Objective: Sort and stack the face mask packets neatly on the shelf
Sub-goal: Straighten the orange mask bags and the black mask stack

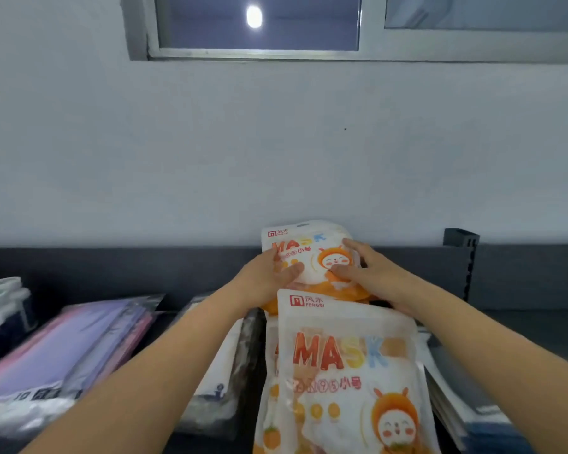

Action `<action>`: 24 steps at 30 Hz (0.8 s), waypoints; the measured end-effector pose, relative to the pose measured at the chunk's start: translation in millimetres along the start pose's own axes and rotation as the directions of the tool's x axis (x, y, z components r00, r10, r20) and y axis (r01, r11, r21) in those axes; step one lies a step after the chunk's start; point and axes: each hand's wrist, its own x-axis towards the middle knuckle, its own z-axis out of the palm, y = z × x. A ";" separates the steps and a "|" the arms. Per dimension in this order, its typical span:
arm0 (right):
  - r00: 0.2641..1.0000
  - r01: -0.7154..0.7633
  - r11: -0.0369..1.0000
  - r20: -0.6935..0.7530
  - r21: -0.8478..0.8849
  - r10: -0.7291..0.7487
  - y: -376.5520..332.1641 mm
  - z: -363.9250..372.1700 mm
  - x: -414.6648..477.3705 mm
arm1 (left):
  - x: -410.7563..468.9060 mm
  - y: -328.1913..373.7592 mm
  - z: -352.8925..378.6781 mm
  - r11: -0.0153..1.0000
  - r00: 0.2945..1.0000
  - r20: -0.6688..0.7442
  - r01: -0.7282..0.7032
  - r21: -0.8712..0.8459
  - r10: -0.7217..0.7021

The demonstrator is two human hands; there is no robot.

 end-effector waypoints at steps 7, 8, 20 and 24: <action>0.998 -0.060 0.988 -0.010 -0.140 0.059 0.9 1.1 -3.5 | -6.8 1.4 0.7 0.996 0.998 0.038 0.044 -0.071 -0.042; 0.997 -0.075 0.985 -0.015 -0.156 0.074 -0.3 1.3 -3.3 | -7.4 1.9 0.4 0.996 0.998 0.042 0.045 -0.073 -0.042; 0.985 -0.159 0.898 -0.007 -0.410 0.171 -11.3 -6.4 3.9 | -6.9 -4.0 -0.2 0.976 0.986 0.115 0.136 -0.169 -0.117; 0.977 -0.207 0.877 -0.051 -0.434 0.206 -12.9 -6.1 10.1 | -8.4 1.9 -3.2 0.971 0.986 0.104 0.147 -0.187 -0.129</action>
